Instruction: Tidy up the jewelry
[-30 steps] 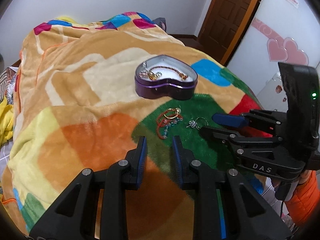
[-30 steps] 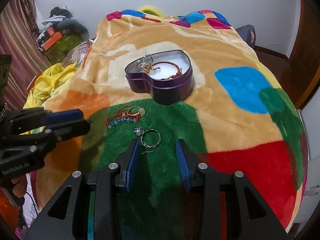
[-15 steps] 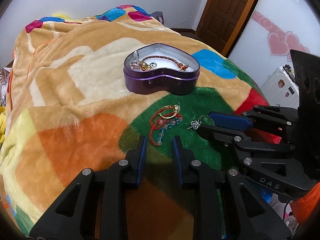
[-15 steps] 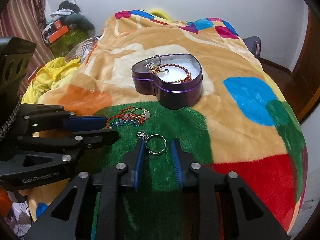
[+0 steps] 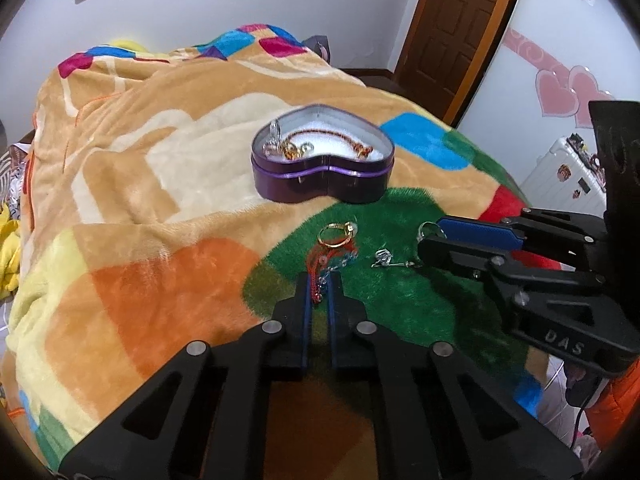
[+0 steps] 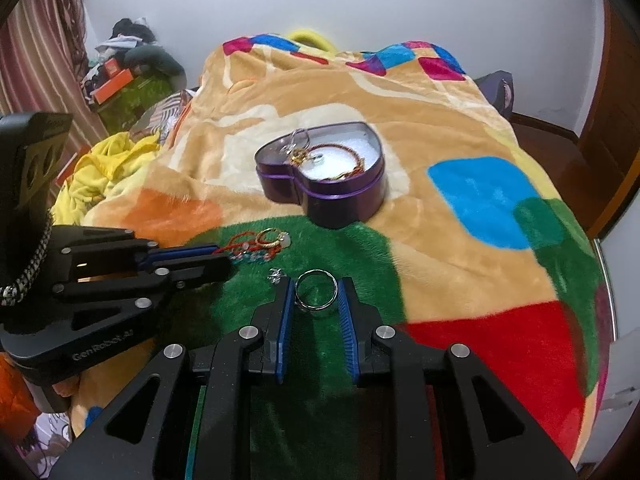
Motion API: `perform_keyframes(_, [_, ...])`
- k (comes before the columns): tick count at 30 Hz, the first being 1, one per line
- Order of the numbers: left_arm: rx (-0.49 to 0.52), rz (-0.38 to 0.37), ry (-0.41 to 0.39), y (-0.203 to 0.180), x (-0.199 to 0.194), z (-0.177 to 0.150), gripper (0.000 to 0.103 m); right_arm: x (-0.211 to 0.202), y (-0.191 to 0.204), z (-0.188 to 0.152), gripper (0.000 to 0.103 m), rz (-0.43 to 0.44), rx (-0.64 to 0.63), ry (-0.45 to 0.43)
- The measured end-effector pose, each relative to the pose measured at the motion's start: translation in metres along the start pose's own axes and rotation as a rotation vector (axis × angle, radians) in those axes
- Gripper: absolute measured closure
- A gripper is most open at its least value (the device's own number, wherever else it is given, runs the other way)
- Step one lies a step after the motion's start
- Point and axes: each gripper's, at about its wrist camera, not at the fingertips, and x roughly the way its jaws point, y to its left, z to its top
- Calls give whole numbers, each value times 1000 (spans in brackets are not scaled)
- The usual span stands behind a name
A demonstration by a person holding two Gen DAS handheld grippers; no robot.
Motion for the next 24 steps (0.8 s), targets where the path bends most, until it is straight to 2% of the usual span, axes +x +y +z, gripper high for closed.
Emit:
perform_keyframes(14, [-4,17,-142,-4,-60,23,97,-34,-5,14,83,-20,31,-94])
perform_keyframes(24, [18,25,-229,-10,-84,47,97,-52,-4,28,83,-29,25,-159])
